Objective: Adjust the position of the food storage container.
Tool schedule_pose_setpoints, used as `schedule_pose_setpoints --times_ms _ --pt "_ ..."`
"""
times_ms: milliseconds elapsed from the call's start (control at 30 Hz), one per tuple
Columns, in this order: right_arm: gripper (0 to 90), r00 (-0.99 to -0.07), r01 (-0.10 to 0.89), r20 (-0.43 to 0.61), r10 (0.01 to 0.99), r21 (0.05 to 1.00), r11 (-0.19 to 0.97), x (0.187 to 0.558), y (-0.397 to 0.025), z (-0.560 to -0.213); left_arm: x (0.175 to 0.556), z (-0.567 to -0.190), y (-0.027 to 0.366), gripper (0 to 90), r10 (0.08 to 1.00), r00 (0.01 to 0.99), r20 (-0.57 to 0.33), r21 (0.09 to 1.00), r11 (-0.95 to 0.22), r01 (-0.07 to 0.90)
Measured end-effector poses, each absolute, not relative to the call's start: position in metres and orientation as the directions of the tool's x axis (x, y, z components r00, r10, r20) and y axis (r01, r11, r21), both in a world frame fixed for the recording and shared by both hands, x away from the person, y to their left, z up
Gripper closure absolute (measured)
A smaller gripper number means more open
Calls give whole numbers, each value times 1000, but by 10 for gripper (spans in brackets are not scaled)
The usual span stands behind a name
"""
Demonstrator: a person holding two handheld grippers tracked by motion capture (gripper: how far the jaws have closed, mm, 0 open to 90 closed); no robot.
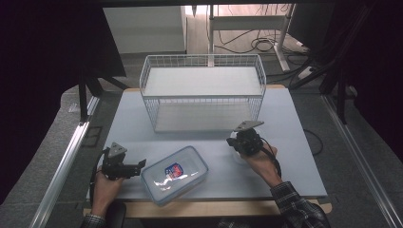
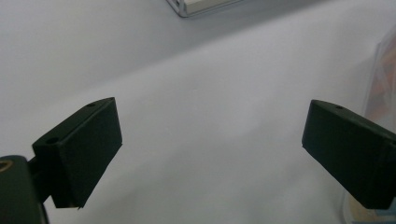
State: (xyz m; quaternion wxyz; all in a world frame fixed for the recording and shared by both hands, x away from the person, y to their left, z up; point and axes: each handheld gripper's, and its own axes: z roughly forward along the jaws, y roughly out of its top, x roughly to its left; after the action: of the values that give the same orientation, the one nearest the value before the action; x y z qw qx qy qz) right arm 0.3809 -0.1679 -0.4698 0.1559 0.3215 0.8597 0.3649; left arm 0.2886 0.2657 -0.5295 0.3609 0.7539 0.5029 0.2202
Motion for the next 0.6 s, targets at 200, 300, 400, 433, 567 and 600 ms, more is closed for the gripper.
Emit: schedule_pose_setpoints --times_ms 200,300,400,433,567,600 --pt "897 -710 465 -36 704 726 507 385 -182 -468 289 -531 265 46 919 393 -25 758 -239 607" --pt "897 -698 473 -36 716 727 498 386 -188 -468 289 -531 265 48 919 395 -22 756 -243 608" --pt "897 -683 476 -50 728 726 496 387 -195 -468 289 -531 265 50 917 398 -20 752 -249 610" --pt "897 -679 478 -52 732 725 495 387 -197 -468 289 -531 265 52 917 399 -23 752 -247 611" --pt "897 -662 489 -53 748 725 485 387 -208 -467 289 -531 266 54 918 397 -24 751 -246 613" --pt "897 -658 492 -51 752 726 480 387 -211 -467 289 -531 266 54 918 396 -23 750 -245 614"
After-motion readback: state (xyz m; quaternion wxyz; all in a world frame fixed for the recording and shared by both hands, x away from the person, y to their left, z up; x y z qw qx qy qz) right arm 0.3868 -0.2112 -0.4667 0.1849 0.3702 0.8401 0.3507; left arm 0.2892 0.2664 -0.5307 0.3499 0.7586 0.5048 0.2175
